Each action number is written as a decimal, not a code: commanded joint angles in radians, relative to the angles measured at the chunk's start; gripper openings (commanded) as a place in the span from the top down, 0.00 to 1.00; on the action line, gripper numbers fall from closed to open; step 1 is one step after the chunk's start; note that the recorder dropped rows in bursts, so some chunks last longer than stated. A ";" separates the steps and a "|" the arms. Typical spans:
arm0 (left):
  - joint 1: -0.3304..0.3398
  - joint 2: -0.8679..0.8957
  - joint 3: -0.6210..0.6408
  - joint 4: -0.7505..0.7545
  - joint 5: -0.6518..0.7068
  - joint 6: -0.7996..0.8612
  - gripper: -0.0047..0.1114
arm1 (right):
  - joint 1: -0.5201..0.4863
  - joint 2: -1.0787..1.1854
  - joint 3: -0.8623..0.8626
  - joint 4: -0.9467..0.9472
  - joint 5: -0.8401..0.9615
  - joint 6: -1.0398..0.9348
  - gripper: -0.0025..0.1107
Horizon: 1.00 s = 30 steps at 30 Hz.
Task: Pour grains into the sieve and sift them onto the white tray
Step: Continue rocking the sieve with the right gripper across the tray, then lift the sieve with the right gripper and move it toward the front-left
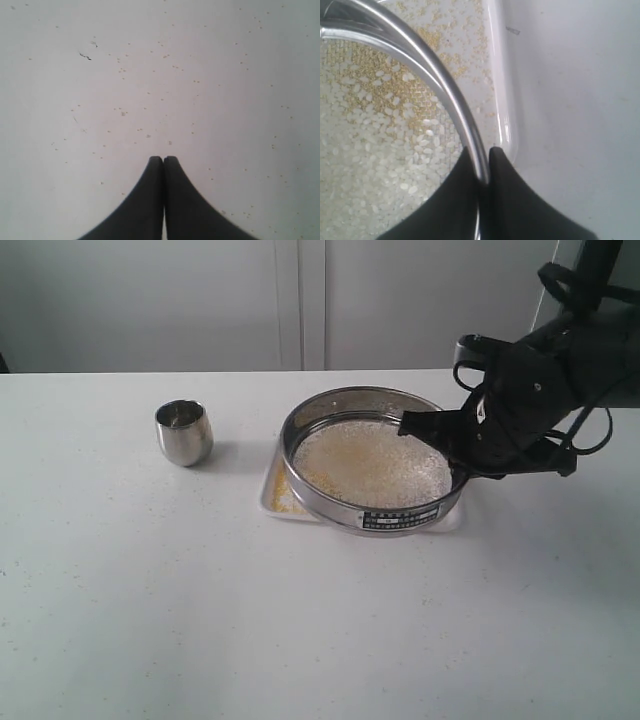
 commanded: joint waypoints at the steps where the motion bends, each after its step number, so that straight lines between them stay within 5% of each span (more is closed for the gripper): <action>1: 0.002 -0.008 0.004 -0.010 0.010 0.002 0.96 | 0.000 -0.062 0.052 0.003 -0.045 0.003 0.98; 30: 0.002 -0.008 0.004 -0.010 0.010 0.002 0.96 | 0.220 -0.233 0.238 0.003 -0.106 -0.044 0.98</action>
